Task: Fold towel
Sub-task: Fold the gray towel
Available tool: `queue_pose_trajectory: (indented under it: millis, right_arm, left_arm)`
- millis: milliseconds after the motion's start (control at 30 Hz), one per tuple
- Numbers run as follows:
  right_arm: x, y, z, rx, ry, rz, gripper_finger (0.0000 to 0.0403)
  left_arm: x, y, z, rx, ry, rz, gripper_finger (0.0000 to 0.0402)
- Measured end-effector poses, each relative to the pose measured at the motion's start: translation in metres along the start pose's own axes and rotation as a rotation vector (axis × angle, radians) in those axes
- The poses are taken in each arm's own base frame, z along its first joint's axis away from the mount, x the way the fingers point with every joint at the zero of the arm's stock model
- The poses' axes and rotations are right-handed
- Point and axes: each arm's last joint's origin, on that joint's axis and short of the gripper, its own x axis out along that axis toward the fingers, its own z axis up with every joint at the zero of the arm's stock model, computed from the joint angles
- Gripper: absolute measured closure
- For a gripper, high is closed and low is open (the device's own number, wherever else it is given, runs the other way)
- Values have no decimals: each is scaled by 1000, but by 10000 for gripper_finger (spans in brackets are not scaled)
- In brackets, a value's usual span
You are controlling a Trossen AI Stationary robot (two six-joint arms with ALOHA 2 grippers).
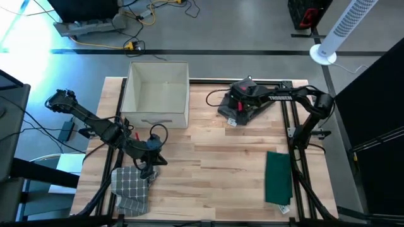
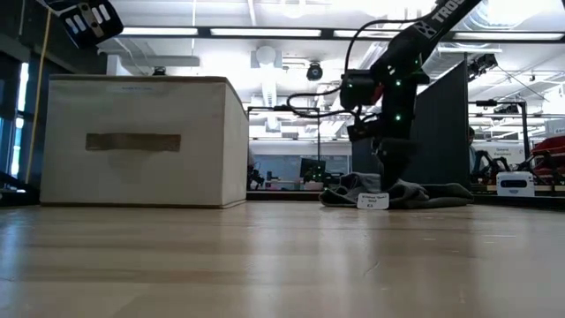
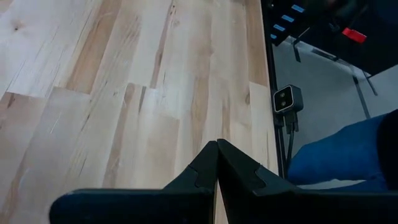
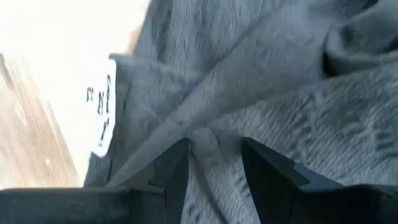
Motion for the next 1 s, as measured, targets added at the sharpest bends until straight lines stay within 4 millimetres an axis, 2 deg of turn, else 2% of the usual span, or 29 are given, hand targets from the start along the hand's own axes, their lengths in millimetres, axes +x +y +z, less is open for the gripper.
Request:
queue_pose_trajectory:
  millis: [300,500,733,867,1000]
  right_arm:
    - [-1,7,6,-77,-34,-31,218]
    - [6,-2,4,-16,-20,-35,215]
    - [16,2,2,-24,37,9,215]
    - [16,2,2,-1,42,-12,236]
    - [16,3,2,49,41,11,301]
  left_arm:
    - [0,1,-1,2,10,8,402]
    - [0,1,-1,3,13,11,402]
    - [0,1,-1,0,13,11,402]
    - [0,1,-1,0,13,11,402]
    - [0,1,-1,1,14,12,402]
